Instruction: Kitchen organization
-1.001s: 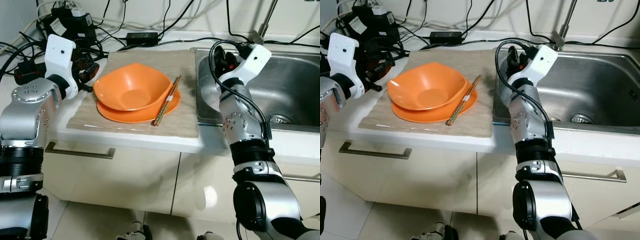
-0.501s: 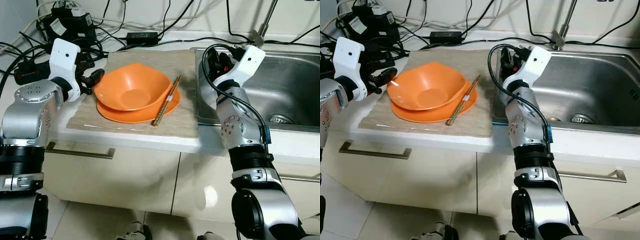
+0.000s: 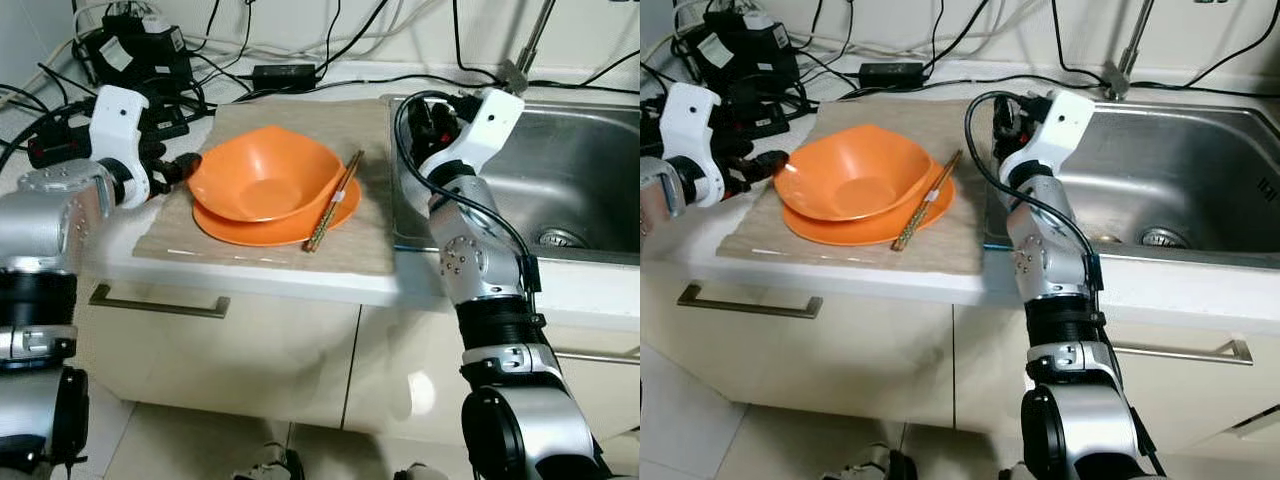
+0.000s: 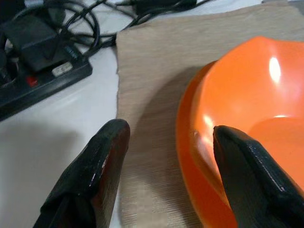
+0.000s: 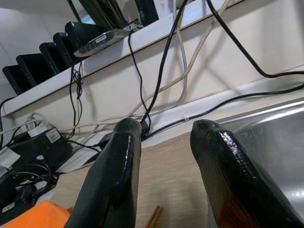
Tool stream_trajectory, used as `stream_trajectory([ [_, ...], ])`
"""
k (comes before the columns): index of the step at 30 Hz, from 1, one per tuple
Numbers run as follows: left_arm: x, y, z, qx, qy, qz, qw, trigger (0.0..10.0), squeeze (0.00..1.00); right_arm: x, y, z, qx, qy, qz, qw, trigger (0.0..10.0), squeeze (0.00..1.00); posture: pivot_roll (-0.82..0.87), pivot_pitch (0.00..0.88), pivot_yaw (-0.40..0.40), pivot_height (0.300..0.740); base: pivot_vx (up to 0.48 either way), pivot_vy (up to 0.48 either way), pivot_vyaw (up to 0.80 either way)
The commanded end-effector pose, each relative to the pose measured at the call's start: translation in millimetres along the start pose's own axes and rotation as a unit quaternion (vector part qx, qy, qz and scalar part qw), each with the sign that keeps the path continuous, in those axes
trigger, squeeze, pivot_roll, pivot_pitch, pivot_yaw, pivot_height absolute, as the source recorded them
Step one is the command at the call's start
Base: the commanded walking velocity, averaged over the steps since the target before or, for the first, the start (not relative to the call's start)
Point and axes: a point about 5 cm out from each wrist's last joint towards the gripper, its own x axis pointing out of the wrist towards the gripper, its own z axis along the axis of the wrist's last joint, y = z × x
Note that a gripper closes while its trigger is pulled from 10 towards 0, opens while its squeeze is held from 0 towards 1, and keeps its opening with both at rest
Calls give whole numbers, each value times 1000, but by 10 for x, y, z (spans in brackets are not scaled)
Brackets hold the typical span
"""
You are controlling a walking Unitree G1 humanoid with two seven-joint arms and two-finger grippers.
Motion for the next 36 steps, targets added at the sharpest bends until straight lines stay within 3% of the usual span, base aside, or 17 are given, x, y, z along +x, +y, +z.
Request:
stream_trajectory([
  [1,-36,78,47,-11,5,8,1000,10000,0,-15,34,14,-6,0,10,1000,10000,0,36,0,69,707,0,0,0],
  [11,-26,107,28,-65,34,-7,997,10000,0,-23,30,4,-8,5,9,1000,10000,0,36,0,70,707,0,0,0],
  [20,-29,114,136,-43,4,1,999,10000,0,-33,23,0,-18,5,11,1000,10000,0,33,0,67,707,0,0,0],
  [25,-2,-33,120,-19,-25,-21,999,10000,0,-65,52,-3,-32,6,27,999,10000,0,26,0,65,707,0,0,0],
  [26,25,-77,96,0,-66,-3,998,10000,0,-98,22,-22,-41,7,23,999,10000,0,22,0,63,707,0,0,0],
  [27,25,-77,96,0,-66,-3,998,10000,0,-98,22,-22,-41,7,23,999,10000,0,22,0,63,707,0,0,0],
  [31,12,-108,58,3,-128,18,992,10000,0,-177,4,-36,-82,-4,23,996,10000,0,18,0,59,707,0,0,0],
  [35,-2,-186,-114,-23,-175,52,983,10000,0,-293,13,-67,-192,-37,24,980,10000,0,15,0,56,707,0,0,0],
  [36,-2,-186,-114,-23,-175,52,983,10000,0,-293,13,-67,-192,-37,24,980,10000,0,15,0,56,707,0,0,0],
])
